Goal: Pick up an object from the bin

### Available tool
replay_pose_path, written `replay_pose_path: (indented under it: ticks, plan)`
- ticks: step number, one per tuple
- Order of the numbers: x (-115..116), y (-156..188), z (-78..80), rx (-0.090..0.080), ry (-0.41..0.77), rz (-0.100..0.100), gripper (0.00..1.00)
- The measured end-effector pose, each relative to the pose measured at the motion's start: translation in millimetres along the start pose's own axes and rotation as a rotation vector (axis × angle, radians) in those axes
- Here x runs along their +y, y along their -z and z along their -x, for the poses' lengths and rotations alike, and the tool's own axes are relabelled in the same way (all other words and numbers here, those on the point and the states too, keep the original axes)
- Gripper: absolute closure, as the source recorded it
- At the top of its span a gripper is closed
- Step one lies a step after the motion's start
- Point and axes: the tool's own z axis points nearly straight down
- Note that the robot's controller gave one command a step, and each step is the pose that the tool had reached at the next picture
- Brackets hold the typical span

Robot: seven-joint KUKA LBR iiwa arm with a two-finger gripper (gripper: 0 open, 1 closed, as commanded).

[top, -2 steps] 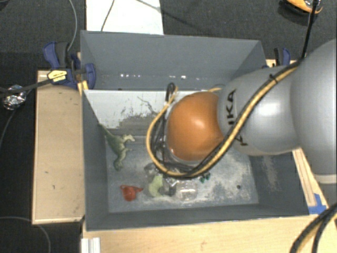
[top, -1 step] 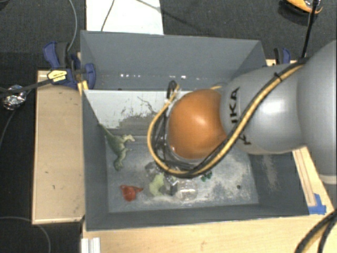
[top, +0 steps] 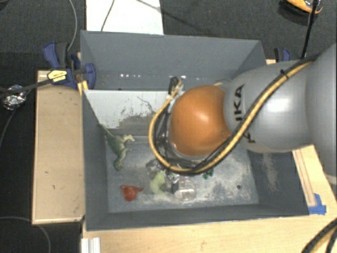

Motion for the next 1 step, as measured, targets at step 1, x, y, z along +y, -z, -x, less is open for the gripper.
replay_pose_path:
  ticks: [1]
  plan:
    - [0.0,14.5,0.5,-0.001,-0.001,0.000,1.00]
